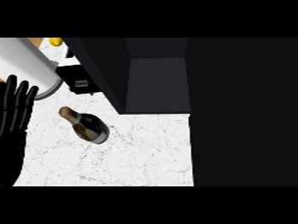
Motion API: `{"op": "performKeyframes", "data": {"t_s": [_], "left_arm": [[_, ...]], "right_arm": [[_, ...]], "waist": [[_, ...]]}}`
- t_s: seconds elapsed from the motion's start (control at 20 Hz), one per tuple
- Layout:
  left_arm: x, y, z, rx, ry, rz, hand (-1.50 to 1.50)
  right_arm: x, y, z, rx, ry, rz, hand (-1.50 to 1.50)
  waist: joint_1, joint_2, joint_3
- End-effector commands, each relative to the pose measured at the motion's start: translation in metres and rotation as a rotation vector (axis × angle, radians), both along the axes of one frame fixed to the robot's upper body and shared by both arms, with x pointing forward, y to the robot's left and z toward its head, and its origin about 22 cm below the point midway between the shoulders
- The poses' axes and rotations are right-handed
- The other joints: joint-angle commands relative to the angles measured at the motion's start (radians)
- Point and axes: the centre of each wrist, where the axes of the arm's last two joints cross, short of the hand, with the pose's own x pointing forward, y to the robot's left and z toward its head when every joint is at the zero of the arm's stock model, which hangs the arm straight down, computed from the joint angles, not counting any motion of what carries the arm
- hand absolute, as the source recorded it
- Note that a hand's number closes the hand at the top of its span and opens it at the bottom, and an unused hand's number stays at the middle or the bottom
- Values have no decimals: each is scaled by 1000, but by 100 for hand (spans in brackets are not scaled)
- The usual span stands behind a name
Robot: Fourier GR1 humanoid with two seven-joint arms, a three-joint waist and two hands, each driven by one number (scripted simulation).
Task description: Pick up the wine, place it into the cabinet and close the cabinet
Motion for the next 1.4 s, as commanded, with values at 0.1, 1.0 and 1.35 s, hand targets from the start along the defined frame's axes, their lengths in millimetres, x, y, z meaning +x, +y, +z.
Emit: {"op": "performKeyframes", "data": {"t_s": [0.1,1.0,1.35], "left_arm": [[8,-19,7,65,-18,103,-150],[-8,-164,24,-263,101,22,-150],[-15,-156,44,-288,98,94,-150]], "right_arm": [[-13,0,-5,28,20,51,-150],[-66,5,36,11,148,294,-150],[-79,-3,53,8,141,291,-150]], "waist": [[-13,-7,-46],[-11,-8,-47],[-10,-10,-46]]}}
